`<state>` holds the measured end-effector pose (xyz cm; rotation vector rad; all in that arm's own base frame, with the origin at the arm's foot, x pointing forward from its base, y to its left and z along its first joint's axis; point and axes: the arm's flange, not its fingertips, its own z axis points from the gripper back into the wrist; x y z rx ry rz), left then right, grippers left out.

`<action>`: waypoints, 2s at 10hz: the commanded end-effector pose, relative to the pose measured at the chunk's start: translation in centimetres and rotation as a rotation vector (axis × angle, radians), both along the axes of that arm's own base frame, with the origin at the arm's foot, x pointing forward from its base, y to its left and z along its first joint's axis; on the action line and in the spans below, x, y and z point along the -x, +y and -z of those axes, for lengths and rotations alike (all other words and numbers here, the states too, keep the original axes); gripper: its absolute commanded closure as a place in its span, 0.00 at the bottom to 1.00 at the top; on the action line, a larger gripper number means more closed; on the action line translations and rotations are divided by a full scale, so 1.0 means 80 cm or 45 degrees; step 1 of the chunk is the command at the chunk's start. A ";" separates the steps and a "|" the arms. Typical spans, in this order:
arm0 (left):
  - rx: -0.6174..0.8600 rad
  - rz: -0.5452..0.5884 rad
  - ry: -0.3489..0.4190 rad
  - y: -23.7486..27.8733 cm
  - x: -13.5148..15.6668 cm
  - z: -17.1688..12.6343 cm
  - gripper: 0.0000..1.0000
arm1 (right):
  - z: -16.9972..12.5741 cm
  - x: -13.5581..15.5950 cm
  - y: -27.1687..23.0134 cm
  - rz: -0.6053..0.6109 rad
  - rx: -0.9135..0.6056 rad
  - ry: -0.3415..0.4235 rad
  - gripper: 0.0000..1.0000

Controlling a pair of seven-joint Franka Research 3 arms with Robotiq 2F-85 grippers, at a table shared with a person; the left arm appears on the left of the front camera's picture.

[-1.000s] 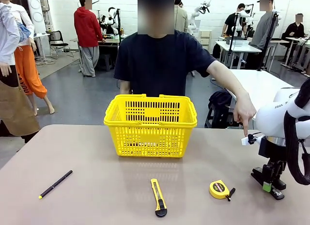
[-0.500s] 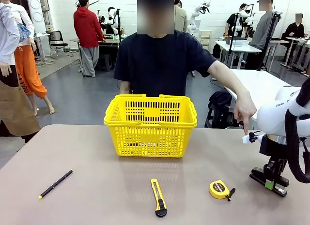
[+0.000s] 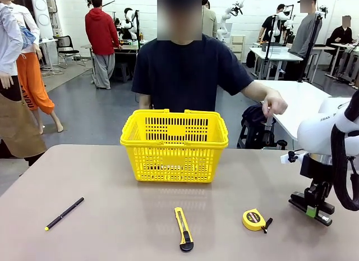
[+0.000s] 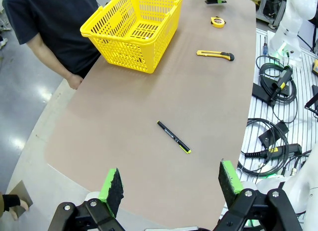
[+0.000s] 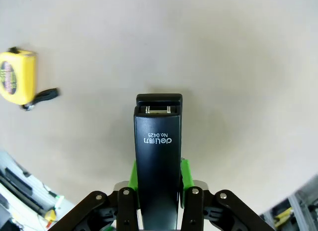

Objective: Place the items the person wants into the basket.
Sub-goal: Pick up the item the person points to and place it in the Market Basket.

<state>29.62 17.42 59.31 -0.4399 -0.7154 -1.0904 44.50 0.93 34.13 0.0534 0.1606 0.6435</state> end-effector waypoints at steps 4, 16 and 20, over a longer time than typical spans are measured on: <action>0.020 0.020 -0.024 0.003 0.001 -0.001 0.00 | -0.308 0.013 0.056 0.350 -0.066 -0.162 0.80; 0.020 0.020 -0.024 0.003 0.001 -0.001 0.00 | -0.408 0.015 0.081 0.444 -0.123 -0.284 0.80; 0.020 0.020 -0.024 0.003 0.001 -0.001 0.00 | -0.420 -0.068 0.164 -0.101 -0.086 -0.290 0.64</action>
